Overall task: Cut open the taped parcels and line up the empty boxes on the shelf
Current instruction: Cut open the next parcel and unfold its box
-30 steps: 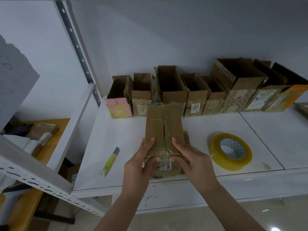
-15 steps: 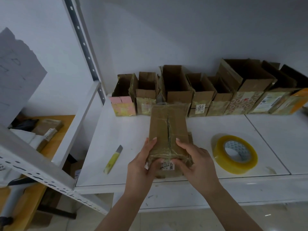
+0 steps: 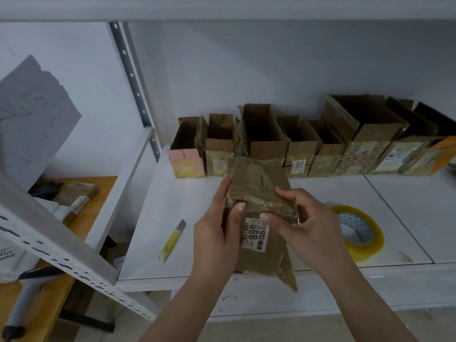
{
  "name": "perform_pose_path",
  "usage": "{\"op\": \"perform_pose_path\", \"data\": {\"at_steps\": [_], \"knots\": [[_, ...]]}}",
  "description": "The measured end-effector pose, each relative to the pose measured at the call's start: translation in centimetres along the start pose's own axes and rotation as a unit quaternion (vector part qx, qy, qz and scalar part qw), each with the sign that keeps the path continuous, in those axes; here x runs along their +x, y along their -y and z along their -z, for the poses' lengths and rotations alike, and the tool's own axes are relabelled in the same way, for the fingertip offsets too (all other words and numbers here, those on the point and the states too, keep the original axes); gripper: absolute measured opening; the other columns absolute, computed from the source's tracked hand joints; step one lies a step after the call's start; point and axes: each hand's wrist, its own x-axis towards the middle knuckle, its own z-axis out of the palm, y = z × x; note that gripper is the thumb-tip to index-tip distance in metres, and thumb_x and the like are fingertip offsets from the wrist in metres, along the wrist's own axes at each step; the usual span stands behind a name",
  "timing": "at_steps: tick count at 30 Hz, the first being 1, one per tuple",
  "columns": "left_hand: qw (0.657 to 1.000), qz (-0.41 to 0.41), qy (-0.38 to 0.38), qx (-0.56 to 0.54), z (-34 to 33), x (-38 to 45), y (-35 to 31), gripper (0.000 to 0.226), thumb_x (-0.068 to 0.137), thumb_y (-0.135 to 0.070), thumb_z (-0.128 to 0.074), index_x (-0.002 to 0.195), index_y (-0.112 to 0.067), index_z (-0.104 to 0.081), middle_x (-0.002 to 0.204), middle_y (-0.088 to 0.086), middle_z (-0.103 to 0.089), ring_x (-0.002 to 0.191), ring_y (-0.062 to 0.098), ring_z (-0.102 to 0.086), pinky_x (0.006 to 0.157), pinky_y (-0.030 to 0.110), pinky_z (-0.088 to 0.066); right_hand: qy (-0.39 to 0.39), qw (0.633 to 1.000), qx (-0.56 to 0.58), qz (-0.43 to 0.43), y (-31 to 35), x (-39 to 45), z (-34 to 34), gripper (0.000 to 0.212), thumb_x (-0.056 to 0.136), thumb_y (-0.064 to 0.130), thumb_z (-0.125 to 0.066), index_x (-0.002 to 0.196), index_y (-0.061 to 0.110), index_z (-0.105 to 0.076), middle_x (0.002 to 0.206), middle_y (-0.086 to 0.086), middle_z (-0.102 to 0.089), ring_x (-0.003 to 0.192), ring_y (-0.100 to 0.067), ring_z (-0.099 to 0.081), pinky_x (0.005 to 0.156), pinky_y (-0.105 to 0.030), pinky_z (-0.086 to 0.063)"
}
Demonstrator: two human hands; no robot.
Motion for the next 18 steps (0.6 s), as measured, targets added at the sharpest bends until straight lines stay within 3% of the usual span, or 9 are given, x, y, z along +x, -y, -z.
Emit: {"op": "perform_pose_path", "data": {"at_steps": [2, 5, 9, 11, 14, 18], "knots": [[0.999, -0.006, 0.034, -0.008, 0.4, 0.0, -1.0, 0.058, 0.094, -0.043, -0.046, 0.149, -0.025, -0.036, 0.08, -0.031, -0.063, 0.079, -0.013, -0.06, 0.066, 0.002, -0.043, 0.0, 1.0, 0.018, -0.016, 0.5, 0.0, 0.7, 0.05, 0.066, 0.052, -0.078, 0.113, 0.042, -0.063, 0.096, 0.022, -0.07, 0.088, 0.005, -0.066, 0.079, -0.029, -0.058], [0.991, -0.026, 0.111, -0.067, 1.6, 0.2, -2.2, 0.07, 0.092, -0.059, -0.045, 0.151, -0.025, -0.03, 0.124, -0.023, -0.063, 0.115, -0.003, -0.059, 0.088, 0.013, -0.049, 0.01, 0.997, 0.064, -0.033, 1.5, 0.2, 2.3, 0.049, 0.061, 0.059, -0.074, 0.105, 0.039, -0.065, 0.093, 0.019, -0.073, 0.087, 0.002, -0.068, 0.078, -0.031, -0.058], [0.99, 0.023, 0.08, -0.114, 2.6, 1.9, -2.9, 0.067, 0.091, -0.072, -0.023, 0.147, -0.039, -0.036, 0.138, -0.025, -0.052, 0.13, -0.004, -0.046, 0.111, 0.033, -0.04, 0.054, 0.989, 0.13, -0.049, 2.9, 0.1, 3.7, 0.045, 0.06, 0.052, -0.073, 0.099, 0.03, -0.071, 0.088, 0.012, -0.076, 0.082, -0.007, -0.072, 0.075, -0.034, -0.056], [0.985, 0.041, 0.119, -0.117, 2.6, 2.2, -3.7, 0.062, 0.091, -0.069, -0.024, 0.146, -0.044, -0.035, 0.133, -0.026, -0.056, 0.126, -0.005, -0.05, 0.109, 0.031, -0.041, 0.06, 0.988, 0.132, -0.05, 3.4, -0.1, 3.9, 0.043, 0.062, 0.051, -0.072, 0.098, 0.028, -0.072, 0.088, 0.01, -0.076, 0.082, -0.008, -0.072, 0.076, -0.036, -0.057], [0.977, 0.059, 0.17, -0.115, 2.4, 1.8, -4.6, 0.055, 0.089, -0.069, -0.03, 0.138, -0.046, -0.042, 0.12, -0.023, -0.064, 0.114, -0.002, -0.06, 0.095, 0.021, -0.05, 0.057, 0.99, 0.115, -0.049, 3.7, -0.2, 4.0, 0.04, 0.063, 0.053, -0.071, 0.096, 0.029, -0.072, 0.087, 0.011, -0.076, 0.081, -0.007, -0.072, 0.078, -0.041, -0.058], [0.983, 0.019, 0.182, -0.014, 2.8, 1.6, -5.4, 0.042, 0.094, -0.063, -0.022, 0.124, -0.044, -0.044, 0.101, -0.015, -0.069, 0.097, 0.0, -0.065, 0.082, 0.018, -0.052, 0.048, 0.993, 0.092, -0.049, 3.8, -0.7, 3.9, 0.04, 0.061, 0.059, -0.069, 0.092, 0.033, -0.071, 0.084, 0.014, -0.074, 0.079, -0.006, -0.071, 0.076, -0.043, -0.058]]}}
